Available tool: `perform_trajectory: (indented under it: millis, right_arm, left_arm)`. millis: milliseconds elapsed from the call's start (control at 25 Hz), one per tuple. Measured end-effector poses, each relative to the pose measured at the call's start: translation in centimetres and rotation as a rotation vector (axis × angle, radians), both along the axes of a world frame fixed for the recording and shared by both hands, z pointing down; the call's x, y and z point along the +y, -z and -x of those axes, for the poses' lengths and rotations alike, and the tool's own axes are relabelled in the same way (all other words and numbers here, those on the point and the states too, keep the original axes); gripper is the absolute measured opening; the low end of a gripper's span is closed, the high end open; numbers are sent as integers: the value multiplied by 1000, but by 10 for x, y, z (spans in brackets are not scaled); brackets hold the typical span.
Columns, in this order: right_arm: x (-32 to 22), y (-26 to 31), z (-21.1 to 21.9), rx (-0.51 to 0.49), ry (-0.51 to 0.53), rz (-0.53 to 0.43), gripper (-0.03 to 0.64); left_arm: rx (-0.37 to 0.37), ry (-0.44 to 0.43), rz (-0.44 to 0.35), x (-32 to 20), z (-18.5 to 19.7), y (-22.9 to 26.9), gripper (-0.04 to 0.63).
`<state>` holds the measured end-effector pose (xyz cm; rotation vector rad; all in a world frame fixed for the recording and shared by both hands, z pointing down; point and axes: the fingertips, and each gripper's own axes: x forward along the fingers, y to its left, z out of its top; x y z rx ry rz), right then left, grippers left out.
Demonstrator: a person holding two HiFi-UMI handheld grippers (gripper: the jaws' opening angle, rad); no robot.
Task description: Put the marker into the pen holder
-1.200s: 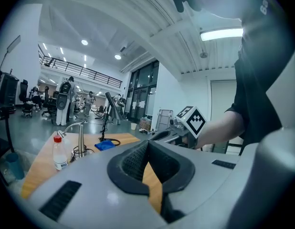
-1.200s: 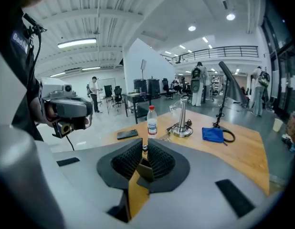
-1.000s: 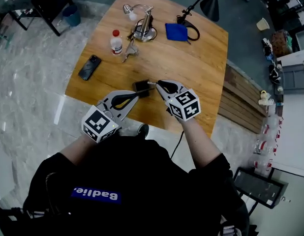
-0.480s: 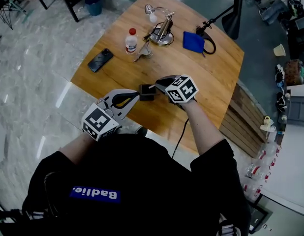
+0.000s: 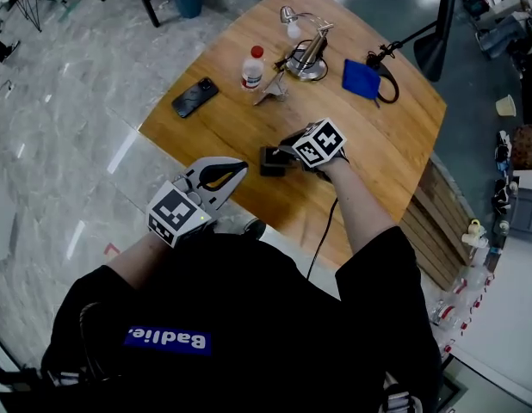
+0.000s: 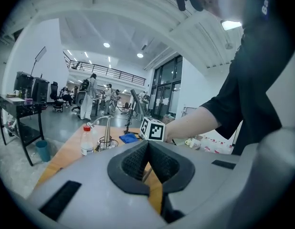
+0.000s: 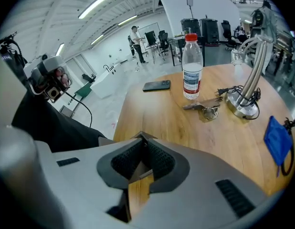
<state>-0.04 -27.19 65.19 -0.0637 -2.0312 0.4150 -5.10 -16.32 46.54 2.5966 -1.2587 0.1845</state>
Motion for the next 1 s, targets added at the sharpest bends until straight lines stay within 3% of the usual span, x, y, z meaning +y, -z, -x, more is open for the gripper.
perform_trajectory:
  millis: [400, 640, 800, 1000]
  right_arm:
    - [-8, -7, -4, -25, -38, -23, 45]
    - [-26, 30, -14, -120, -136, -81, 57]
    - [-24, 83, -21, -243, -197, -136, 57]
    - [9, 153, -22, -503, -335, -156, 57]
  left_arm:
    - [29, -22, 29, 6, -2, -8, 9]
    - [40, -51, 24, 6, -9, -1, 9]
    - [48, -78, 15, 4, -15, 4, 9]
    - [72, -110, 14, 1, -26, 11, 9]
